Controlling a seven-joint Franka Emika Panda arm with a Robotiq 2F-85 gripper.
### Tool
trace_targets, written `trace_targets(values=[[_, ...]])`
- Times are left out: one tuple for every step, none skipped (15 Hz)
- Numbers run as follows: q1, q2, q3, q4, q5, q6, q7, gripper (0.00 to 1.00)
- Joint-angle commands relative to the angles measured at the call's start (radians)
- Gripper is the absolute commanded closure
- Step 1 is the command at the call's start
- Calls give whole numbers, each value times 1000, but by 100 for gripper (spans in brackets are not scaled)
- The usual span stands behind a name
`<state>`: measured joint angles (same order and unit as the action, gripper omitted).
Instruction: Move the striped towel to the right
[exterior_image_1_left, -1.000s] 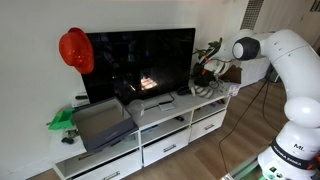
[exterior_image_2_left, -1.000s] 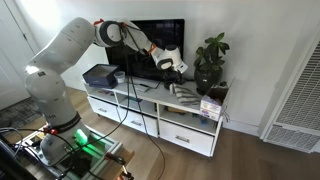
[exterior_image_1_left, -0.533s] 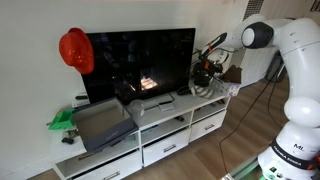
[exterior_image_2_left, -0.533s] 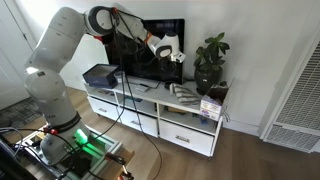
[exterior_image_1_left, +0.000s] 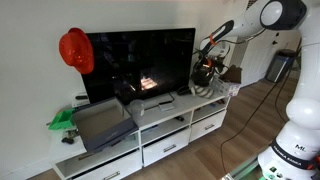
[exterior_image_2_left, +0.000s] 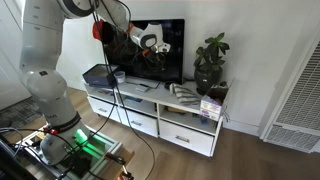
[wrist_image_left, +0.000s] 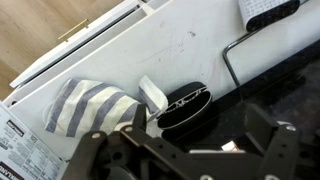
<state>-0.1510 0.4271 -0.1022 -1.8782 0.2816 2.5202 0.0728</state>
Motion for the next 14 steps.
trace_targets(values=[[63,-179,0,-204,-138,37,-36,0],[76,-212,3,-234,-176,31,-44,0],[88,-237,5,-265,-214,47,-52,0],[98,-268,9,-294,-250,52,-66,0],[100,-297,16,-321,-267,45,-84,0],[101,-323,23,-346,-275,34,-96,0],[97,-347,31,-365,-271,20,-126,0],[94,-264,28,-282,-250,22,-79,0],[95,-280,31,-297,-249,22,-83,0],[95,-281,31,-296,-249,22,-83,0],[94,-278,31,-295,-249,22,-83,0],[93,-272,31,-291,-249,22,-83,0],[93,-268,31,-289,-249,22,-83,0],[93,-267,31,-289,-249,22,-83,0]])
